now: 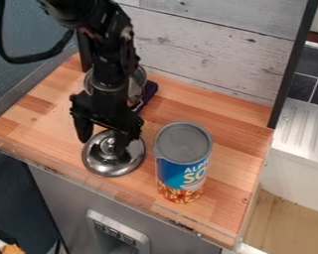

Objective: Moved the silver lid to the right coner of the table

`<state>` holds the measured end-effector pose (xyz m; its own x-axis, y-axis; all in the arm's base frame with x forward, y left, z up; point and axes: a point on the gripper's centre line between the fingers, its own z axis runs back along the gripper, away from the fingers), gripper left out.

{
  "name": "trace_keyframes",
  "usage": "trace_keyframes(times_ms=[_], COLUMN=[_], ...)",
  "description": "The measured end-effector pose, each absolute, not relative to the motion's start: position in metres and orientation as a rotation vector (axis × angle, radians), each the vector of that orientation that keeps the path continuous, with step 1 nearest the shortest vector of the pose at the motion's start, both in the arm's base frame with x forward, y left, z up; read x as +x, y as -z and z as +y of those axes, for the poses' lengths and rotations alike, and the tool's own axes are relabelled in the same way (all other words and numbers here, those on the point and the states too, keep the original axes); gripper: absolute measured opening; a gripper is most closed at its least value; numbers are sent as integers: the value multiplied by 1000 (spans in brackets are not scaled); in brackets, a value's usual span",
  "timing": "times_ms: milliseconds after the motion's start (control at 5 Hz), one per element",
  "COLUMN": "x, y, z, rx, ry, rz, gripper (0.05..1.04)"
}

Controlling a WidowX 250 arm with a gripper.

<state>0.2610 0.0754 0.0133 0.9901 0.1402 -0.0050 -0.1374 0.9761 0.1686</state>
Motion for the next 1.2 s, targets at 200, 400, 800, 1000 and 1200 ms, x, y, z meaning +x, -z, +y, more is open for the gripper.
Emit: trace_keyframes(times_ms=[200,400,800,1000,1200], x=[258,253,241,237,254], y=[-12,-12,-44,-78,-104], z=[73,73,75,78,64], rx=[162,165,175,140,104], ry=[-139,-151,-162,-210,-194], rz=[18,22,0,-40,-88], gripper=[662,360,277,277,277])
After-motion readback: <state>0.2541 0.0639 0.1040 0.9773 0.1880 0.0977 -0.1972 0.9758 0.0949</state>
